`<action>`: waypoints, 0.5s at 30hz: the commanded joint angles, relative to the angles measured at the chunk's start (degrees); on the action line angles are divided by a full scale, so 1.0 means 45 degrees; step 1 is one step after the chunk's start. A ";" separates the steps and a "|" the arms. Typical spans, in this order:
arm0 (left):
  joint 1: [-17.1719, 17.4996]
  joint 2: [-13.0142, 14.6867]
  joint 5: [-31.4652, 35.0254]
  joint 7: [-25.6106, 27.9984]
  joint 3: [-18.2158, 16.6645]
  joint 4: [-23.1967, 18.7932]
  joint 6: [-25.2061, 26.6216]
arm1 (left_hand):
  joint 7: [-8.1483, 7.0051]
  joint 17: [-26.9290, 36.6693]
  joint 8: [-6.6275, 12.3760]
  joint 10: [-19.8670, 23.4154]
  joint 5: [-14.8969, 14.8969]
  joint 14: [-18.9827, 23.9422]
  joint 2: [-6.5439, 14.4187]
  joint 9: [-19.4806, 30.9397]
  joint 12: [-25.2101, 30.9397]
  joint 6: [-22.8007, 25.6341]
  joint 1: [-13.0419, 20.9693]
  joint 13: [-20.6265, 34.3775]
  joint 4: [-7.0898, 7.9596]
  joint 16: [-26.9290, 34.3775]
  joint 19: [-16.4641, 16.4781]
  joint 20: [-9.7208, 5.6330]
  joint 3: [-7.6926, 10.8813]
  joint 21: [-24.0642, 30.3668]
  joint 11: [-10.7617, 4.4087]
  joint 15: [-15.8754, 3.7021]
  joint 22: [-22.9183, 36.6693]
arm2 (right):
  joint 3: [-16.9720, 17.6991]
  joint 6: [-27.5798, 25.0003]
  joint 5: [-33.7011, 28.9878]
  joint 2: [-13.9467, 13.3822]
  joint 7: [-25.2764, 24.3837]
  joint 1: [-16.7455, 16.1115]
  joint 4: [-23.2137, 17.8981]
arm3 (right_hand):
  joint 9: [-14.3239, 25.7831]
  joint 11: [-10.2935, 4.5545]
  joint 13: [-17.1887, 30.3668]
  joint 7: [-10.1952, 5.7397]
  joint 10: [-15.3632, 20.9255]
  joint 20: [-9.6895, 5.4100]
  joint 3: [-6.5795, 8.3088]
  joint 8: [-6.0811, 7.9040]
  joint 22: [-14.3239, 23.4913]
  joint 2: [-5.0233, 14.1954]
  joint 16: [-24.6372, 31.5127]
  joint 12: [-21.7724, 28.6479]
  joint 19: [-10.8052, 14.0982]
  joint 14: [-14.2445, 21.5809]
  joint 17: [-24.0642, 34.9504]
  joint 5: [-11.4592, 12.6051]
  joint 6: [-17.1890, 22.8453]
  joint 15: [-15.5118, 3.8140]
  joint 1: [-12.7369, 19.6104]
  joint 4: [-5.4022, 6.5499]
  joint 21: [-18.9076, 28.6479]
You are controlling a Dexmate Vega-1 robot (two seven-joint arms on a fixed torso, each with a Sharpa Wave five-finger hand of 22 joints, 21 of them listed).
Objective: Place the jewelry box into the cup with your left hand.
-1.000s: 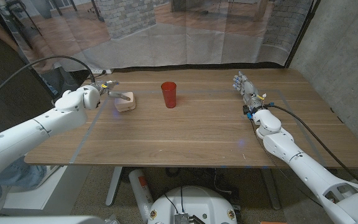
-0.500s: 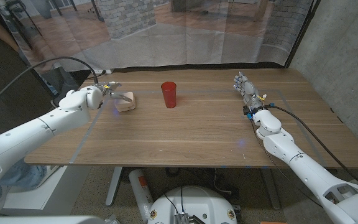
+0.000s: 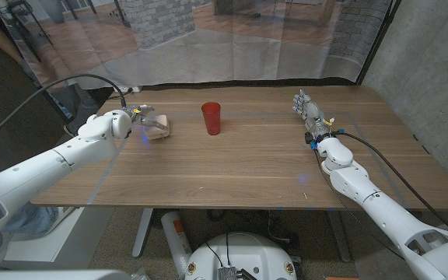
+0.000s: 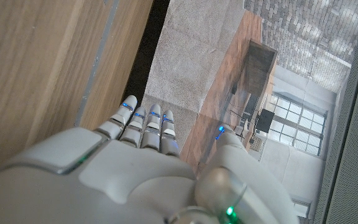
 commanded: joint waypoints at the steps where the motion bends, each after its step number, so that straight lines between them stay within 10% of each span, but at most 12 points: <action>1: -0.0243 -0.0310 0.0051 -0.0065 0.0261 0.0468 -0.0275 | -0.0029 0.0038 -0.0006 -0.0063 -0.0020 -0.0038 0.0087 0.0056 -0.0036 -0.0171 0.0058 0.0010 0.0010 0.0003 -0.0035 0.0105 -0.0069 -0.0033 0.0049 0.0065 0.0076 | 0.0016 -0.0102 0.0006 -0.0059 -0.0055 -0.0072 -0.0088 | 0.0044 -0.0015 0.0053 -0.0018 0.0087 -0.0019 0.0021 -0.0053 0.0037 0.0101 -0.0008 -0.0026 0.0147 0.0112 0.0040 -0.0008 0.0063 0.0007 -0.0025 -0.0057 -0.0056; 15: -0.0532 -0.0596 0.0043 -0.0233 0.0513 0.0912 -0.0288 | -0.0024 0.0037 -0.0021 -0.0116 -0.0006 -0.0043 0.0103 0.0058 -0.0041 -0.0246 0.0107 0.0013 -0.0013 0.0006 -0.0024 0.0109 -0.0210 -0.0036 0.0120 0.0103 0.0079 | 0.0022 -0.0129 0.0042 -0.0040 -0.0053 -0.0067 0.0007 | 0.0045 -0.0015 0.0054 -0.0003 0.0067 -0.0007 0.0010 -0.0055 0.0039 0.0105 -0.0014 -0.0036 0.0165 0.0104 0.0041 -0.0009 0.0060 0.0023 -0.0033 -0.0069 -0.0110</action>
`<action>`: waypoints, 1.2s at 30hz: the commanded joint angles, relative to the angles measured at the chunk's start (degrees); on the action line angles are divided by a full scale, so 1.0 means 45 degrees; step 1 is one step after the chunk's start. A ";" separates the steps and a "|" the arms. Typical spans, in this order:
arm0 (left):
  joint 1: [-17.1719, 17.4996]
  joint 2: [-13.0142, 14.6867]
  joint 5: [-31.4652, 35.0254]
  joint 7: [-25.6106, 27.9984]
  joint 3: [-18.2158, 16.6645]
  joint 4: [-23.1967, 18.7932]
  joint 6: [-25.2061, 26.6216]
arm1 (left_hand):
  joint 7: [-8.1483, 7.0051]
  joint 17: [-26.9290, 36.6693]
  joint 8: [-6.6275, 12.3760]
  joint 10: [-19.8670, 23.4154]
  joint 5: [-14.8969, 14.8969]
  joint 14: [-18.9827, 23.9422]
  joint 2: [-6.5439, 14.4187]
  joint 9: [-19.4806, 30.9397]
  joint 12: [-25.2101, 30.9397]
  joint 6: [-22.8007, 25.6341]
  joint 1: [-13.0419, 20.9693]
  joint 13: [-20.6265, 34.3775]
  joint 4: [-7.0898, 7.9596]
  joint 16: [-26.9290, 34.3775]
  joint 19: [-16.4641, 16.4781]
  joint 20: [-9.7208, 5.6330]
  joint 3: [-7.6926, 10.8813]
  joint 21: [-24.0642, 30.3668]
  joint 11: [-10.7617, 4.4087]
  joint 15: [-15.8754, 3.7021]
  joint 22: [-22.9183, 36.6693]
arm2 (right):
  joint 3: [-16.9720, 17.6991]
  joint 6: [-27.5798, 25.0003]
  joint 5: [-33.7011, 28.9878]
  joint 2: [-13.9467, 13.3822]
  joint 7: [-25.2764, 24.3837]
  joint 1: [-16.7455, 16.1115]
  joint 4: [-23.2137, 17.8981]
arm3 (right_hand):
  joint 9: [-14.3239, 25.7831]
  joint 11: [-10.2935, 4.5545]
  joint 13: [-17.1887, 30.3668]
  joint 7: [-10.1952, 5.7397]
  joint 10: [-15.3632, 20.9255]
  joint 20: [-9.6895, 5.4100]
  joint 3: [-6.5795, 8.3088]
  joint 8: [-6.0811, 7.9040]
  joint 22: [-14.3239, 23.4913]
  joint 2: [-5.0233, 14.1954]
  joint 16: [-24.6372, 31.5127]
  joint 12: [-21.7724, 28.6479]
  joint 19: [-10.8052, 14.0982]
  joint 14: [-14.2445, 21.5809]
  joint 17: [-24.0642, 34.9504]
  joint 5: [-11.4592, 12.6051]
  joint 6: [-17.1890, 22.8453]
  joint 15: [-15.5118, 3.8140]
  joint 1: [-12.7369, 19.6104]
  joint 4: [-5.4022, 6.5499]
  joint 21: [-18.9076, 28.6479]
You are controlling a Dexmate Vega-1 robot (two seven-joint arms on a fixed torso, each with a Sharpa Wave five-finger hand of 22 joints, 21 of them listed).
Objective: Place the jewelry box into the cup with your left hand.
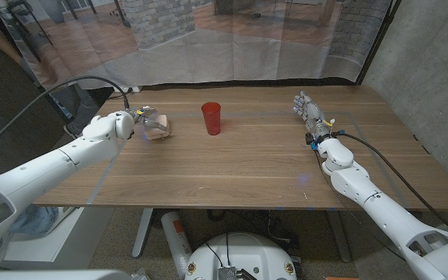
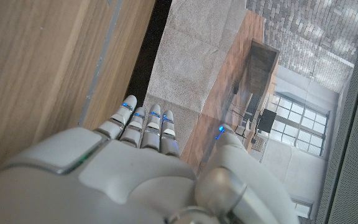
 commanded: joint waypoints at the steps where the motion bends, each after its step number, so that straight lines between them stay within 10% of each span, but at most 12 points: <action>1: -0.0244 -0.0260 -0.0004 -0.0174 0.0269 0.0448 -0.0184 | -0.0023 0.0037 -0.0020 -0.0049 -0.0006 -0.0042 0.0081 0.0059 -0.0041 -0.0107 0.0086 0.0014 -0.0013 0.0007 -0.0025 0.0110 -0.0115 -0.0037 0.0048 0.0096 0.0013 | 0.0002 -0.0048 0.0023 0.0013 0.0005 0.0017 0.0072 | 0.0045 -0.0014 0.0054 -0.0003 0.0068 -0.0058 0.0009 -0.0055 0.0039 0.0105 -0.0014 -0.0036 0.0118 0.0104 0.0040 -0.0008 0.0062 0.0022 -0.0034 -0.0070 -0.0015; 36: -0.0423 -0.0724 -0.0230 -0.0231 0.0727 0.0952 0.0035 | -0.0016 0.0031 0.0054 0.0155 0.0120 0.0400 0.0301 0.0068 0.0071 -0.0041 0.0397 0.0020 -0.0068 0.0164 0.0485 0.0058 -0.0331 0.0149 -0.0044 0.0083 0.0056 | 0.0028 -0.0053 0.0139 -0.0062 0.0199 0.0012 0.0200 | 0.0045 -0.0022 0.0054 -0.0020 0.0060 -0.0045 -0.0018 -0.0057 0.0044 0.0115 -0.0020 -0.0043 0.0164 0.0107 0.0039 -0.0005 0.0064 0.0038 -0.0046 -0.0110 -0.0169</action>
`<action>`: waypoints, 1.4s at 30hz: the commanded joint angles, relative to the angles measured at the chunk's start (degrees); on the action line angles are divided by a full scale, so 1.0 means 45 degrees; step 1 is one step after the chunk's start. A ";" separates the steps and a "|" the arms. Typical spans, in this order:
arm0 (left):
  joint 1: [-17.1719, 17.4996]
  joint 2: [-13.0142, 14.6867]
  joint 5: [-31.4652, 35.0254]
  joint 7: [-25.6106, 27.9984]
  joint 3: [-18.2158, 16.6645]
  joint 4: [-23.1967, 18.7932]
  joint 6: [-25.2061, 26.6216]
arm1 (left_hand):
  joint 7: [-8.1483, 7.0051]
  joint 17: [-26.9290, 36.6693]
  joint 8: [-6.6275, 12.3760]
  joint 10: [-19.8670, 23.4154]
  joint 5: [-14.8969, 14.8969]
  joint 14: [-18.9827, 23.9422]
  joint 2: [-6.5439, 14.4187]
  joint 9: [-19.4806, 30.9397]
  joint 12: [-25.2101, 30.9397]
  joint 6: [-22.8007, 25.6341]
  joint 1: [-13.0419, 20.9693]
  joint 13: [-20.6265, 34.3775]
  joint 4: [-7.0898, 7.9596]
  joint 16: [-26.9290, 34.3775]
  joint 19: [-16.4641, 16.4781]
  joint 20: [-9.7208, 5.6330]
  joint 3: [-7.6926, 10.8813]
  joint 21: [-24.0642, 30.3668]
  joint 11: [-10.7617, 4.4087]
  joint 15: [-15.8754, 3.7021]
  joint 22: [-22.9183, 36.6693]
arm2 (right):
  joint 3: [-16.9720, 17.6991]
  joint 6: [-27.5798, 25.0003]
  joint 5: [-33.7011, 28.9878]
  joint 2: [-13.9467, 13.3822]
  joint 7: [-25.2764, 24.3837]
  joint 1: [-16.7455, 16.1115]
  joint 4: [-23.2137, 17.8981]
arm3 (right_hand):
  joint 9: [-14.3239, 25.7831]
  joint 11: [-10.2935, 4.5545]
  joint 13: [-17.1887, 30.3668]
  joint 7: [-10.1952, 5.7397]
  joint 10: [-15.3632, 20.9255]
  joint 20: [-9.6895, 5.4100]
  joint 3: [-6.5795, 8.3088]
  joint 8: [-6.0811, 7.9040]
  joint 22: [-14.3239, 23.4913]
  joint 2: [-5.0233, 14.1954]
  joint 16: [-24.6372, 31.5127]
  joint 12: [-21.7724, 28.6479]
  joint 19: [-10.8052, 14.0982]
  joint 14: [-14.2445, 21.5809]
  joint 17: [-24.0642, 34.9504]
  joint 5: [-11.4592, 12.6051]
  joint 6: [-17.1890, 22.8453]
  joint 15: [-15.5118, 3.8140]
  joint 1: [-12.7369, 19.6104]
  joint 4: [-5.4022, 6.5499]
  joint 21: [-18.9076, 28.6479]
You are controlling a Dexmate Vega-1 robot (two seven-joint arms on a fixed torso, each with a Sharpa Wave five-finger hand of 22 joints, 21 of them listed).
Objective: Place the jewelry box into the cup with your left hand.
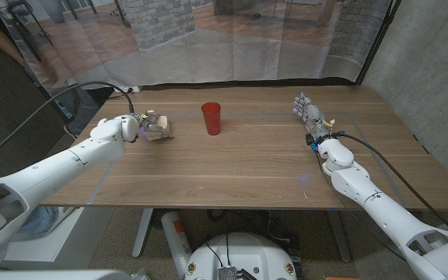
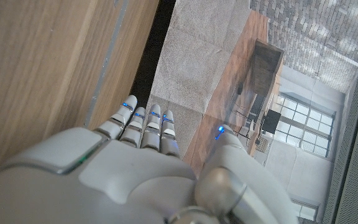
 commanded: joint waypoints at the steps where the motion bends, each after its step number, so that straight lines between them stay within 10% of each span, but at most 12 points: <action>1: -0.0007 -0.0169 -0.0141 0.0028 0.0117 0.0053 0.0206 | 0.0006 0.0032 0.0081 0.0257 0.0194 0.0420 0.0288 0.0059 0.0102 0.0063 0.0455 0.0028 -0.0057 0.0198 0.0613 0.0028 -0.0052 0.0253 -0.0063 -0.0056 0.0082 | 0.0044 0.0047 0.0049 -0.0056 0.0078 -0.0040 0.0030 | 0.0044 -0.0029 0.0054 -0.0020 0.0057 0.0025 0.0017 -0.0056 0.0045 0.0048 -0.0022 -0.0045 0.0094 0.0103 0.0038 -0.0005 0.0067 0.0046 0.0022 -0.0077 -0.0090; 25: -0.0095 -0.0034 -0.0493 -0.0173 0.0112 -0.0269 0.0725 | -0.0011 0.0247 0.0684 0.1984 0.0520 0.3689 0.1667 0.0166 0.0602 0.2228 0.3526 0.0158 -0.0151 0.0875 0.6120 -0.0002 0.0587 0.1841 -0.0794 -0.0919 0.0123 | 0.0070 0.0100 0.0104 -0.0115 0.0195 -0.0094 -0.0036 | 0.0044 -0.0019 0.0055 -0.0042 0.0045 0.0022 0.0000 -0.0061 0.0049 0.0053 -0.0025 -0.0050 0.0133 0.0102 0.0036 -0.0001 0.0058 0.0036 0.0019 -0.0107 -0.0189; 42: 0.0163 0.0166 -0.0652 0.0258 -0.0118 -0.0752 0.1111 | 0.0128 0.0917 0.0979 0.3330 -0.0462 0.6087 0.2709 0.0234 0.0923 0.3835 0.5860 0.0250 -0.0229 0.1610 0.8789 -0.1389 0.1535 0.2609 -0.1274 -0.1582 0.0117 | 0.0070 0.0066 0.0071 -0.0167 0.0148 -0.0175 -0.0253 | 0.0044 0.0036 0.0055 0.0103 0.0086 0.0023 -0.0018 -0.0043 0.0051 0.0052 -0.0018 -0.0036 0.0194 0.0131 0.0035 0.0003 0.0109 0.0043 0.0012 -0.0131 -0.0264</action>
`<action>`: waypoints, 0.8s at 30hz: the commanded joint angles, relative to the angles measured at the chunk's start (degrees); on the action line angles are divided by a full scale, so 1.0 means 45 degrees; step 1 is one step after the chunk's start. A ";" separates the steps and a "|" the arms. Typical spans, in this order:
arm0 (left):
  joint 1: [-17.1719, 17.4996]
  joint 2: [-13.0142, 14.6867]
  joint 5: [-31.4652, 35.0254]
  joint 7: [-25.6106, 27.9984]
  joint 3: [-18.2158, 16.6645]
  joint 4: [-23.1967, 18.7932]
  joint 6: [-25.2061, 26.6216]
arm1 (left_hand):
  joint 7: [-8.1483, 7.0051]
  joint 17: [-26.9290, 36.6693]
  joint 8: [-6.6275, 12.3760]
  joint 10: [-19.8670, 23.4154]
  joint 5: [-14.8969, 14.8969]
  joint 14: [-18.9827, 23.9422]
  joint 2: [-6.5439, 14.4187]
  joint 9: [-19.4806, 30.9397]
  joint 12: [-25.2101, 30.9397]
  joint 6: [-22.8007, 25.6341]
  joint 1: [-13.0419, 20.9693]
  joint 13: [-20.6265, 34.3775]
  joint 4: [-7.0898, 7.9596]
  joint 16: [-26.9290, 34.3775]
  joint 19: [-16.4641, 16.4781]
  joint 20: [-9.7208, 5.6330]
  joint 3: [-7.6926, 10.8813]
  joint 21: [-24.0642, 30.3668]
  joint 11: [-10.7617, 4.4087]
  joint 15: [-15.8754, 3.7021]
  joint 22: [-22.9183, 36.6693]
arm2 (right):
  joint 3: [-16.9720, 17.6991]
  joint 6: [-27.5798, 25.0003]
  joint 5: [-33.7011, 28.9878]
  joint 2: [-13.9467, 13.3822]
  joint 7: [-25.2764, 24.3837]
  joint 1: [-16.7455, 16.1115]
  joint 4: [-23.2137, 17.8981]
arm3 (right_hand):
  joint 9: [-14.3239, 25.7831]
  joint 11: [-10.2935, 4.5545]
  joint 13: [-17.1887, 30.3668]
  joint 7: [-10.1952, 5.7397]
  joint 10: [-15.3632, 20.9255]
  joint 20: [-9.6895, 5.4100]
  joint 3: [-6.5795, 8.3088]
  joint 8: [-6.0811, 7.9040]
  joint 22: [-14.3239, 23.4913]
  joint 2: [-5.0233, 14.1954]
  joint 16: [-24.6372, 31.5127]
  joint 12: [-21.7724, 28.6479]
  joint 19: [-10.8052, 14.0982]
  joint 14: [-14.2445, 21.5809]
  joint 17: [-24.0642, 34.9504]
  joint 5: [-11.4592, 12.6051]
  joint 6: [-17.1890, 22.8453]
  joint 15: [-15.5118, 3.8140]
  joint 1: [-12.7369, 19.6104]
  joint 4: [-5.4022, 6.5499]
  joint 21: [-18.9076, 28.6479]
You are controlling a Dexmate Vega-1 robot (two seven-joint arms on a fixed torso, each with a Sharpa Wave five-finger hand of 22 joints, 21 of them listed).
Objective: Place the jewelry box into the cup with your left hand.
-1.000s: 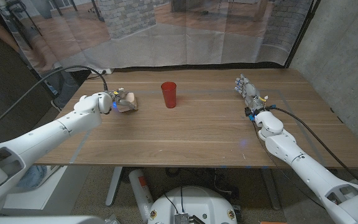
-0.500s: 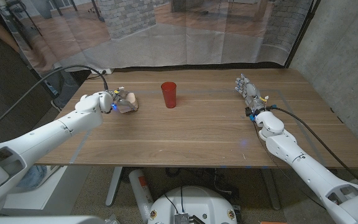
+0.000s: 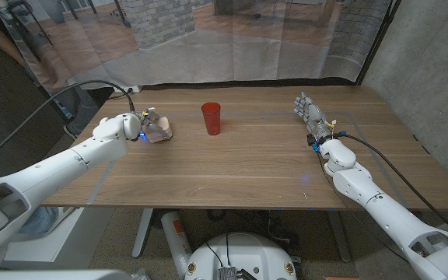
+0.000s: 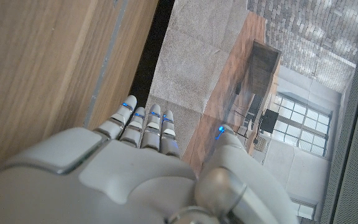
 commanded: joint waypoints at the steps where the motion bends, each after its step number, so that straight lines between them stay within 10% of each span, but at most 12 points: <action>1: 0.0211 0.0158 -0.0131 0.0365 -0.0202 -0.0365 0.0313 | -0.0340 0.0190 0.0097 0.0331 -0.0273 0.2294 0.1773 0.0067 0.0091 0.0693 0.2139 0.0074 0.0173 0.0195 0.0575 -0.0214 0.0448 0.0207 -0.0128 -0.1983 0.0030 | 0.0000 -0.0015 -0.0027 -0.0014 -0.0022 -0.0026 -0.0092 | 0.0044 0.0045 0.0055 0.0058 0.0086 -0.0056 0.0017 -0.0041 0.0052 0.0053 -0.0020 -0.0036 0.0128 0.0128 0.0035 0.0003 0.0062 0.0042 0.0011 -0.0098 -0.0032; 24: 0.0278 0.0469 0.0109 0.0578 -0.0330 -0.1074 0.0678 | -0.0417 0.0791 0.0134 0.0860 -0.1160 0.3518 0.1998 0.0112 0.0177 0.1191 0.2752 0.0123 0.0282 0.0648 0.2032 -0.1018 0.0701 0.0680 -0.0447 -0.2428 -0.0007 | 0.0089 0.0156 -0.0023 -0.0019 -0.0065 -0.0082 -0.0145 | 0.0044 0.0056 0.0054 0.0050 0.0112 -0.0080 -0.0004 -0.0046 0.0054 0.0053 -0.0003 -0.0029 0.0252 0.0191 0.0035 0.0008 0.0062 0.0031 0.0001 -0.0123 -0.0090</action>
